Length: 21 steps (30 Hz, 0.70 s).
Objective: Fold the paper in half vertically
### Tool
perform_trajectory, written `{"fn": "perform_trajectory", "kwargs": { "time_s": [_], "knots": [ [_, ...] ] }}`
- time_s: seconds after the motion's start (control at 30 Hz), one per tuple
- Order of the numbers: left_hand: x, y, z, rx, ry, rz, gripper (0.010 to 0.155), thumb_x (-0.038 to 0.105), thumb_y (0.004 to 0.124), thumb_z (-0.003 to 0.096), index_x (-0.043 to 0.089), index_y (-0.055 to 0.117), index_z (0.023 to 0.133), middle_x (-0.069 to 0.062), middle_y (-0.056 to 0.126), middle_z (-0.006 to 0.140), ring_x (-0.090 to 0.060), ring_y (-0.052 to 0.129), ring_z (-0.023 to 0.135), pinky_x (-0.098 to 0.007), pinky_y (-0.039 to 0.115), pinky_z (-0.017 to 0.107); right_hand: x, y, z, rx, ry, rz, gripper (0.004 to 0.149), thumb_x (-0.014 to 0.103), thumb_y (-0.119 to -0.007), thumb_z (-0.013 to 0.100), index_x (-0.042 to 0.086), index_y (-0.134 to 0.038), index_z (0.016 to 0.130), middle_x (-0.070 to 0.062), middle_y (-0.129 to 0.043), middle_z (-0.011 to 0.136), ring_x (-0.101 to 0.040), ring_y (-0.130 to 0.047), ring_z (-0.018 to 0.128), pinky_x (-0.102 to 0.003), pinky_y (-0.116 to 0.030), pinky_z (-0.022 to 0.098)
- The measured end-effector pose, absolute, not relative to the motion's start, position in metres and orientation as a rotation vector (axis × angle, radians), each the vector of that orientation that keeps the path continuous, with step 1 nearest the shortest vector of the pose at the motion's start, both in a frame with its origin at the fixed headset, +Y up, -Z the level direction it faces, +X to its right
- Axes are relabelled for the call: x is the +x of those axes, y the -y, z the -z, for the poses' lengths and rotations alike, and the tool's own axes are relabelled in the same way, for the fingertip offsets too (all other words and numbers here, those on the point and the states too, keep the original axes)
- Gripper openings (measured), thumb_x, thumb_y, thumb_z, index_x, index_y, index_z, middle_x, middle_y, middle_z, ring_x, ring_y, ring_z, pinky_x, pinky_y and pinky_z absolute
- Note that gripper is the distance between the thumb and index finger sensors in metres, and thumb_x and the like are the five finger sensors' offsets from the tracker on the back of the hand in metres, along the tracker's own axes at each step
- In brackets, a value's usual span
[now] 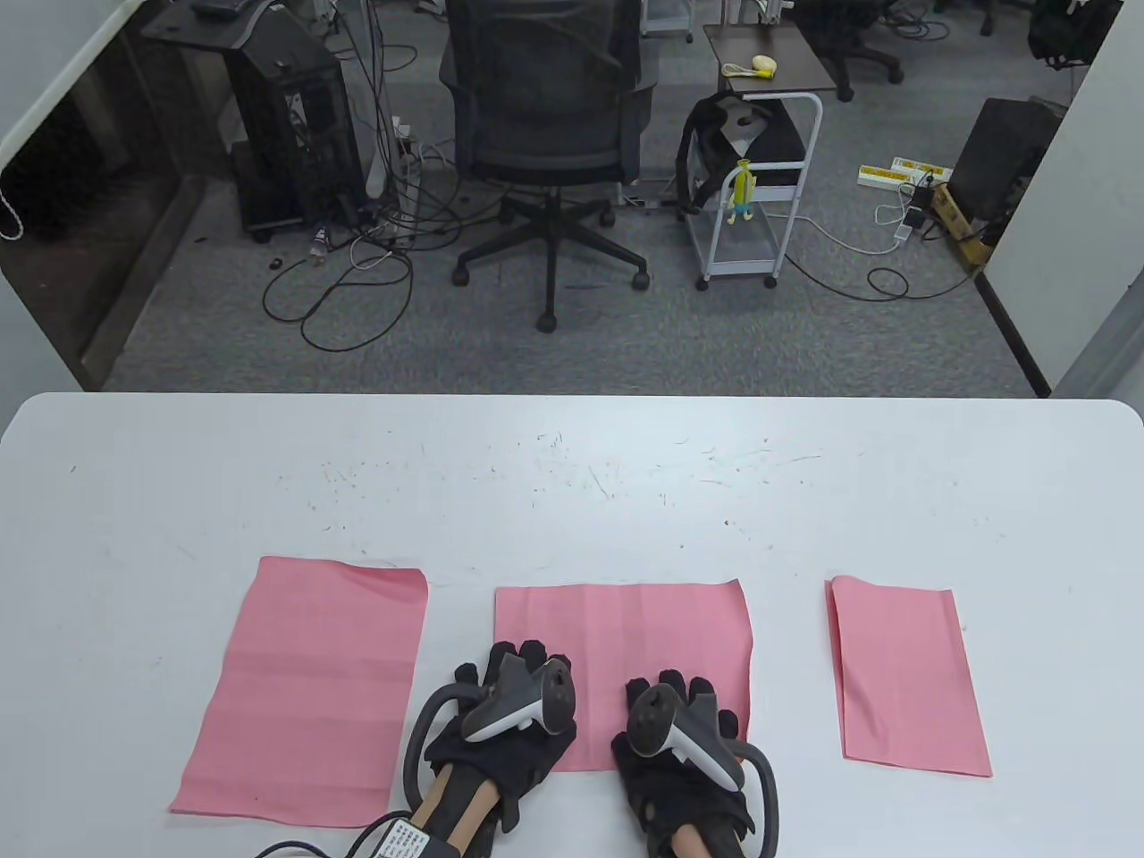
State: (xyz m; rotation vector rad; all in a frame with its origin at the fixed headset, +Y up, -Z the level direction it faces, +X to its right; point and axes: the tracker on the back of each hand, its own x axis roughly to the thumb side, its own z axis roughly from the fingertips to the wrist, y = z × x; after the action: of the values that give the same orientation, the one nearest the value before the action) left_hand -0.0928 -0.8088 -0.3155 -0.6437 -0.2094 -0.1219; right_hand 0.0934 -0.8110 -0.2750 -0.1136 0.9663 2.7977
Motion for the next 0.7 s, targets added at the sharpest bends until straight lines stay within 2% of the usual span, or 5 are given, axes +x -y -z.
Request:
{"fn": "perform_trajectory", "kwargs": {
  "time_s": [0.43,0.5,0.57,0.7],
  "knots": [
    [-0.093,0.807,0.314,-0.631,0.212,0.133,0.078,0.067,0.033,0.0505,0.039,-0.005,0.112,0.005,-0.009,0.122,-0.032,-0.002,0.115,-0.065,0.018,0.085,0.092,0.808,0.275,-0.115,-0.929,-2.844,0.066,0.058,-0.047,0.051,0.044,-0.011,0.104,0.004,0.001,0.114,-0.031,0.0,0.105,-0.058,-0.014,0.076],
    [-0.092,0.807,0.314,-0.634,0.212,0.13,0.078,0.067,0.033,0.0505,0.039,-0.005,0.112,0.005,-0.009,0.122,-0.032,-0.002,0.115,-0.065,0.018,0.085,0.092,0.798,0.277,-0.106,-0.859,-2.905,0.068,0.057,-0.055,0.051,0.04,-0.022,0.107,0.001,-0.013,0.117,-0.034,-0.015,0.108,-0.058,-0.027,0.078],
    [-0.092,0.807,0.314,-0.635,0.213,0.131,0.078,0.067,0.033,0.0504,0.039,-0.005,0.112,0.005,-0.009,0.122,-0.032,-0.002,0.115,-0.065,0.018,0.085,0.094,0.783,0.281,-0.101,-0.797,-2.896,0.068,0.056,-0.058,0.051,0.034,-0.03,0.108,-0.003,-0.031,0.118,-0.036,-0.033,0.109,-0.057,-0.039,0.078],
    [-0.092,0.807,0.313,-0.634,0.213,0.132,0.078,0.067,0.033,0.0503,0.039,-0.005,0.112,0.005,-0.01,0.122,-0.032,-0.002,0.115,-0.065,0.018,0.085,0.116,0.744,0.309,-0.168,-0.659,-2.814,0.068,0.056,-0.06,0.051,0.033,-0.032,0.109,-0.003,-0.036,0.118,-0.036,-0.036,0.109,-0.057,-0.041,0.078]
  ]
}}
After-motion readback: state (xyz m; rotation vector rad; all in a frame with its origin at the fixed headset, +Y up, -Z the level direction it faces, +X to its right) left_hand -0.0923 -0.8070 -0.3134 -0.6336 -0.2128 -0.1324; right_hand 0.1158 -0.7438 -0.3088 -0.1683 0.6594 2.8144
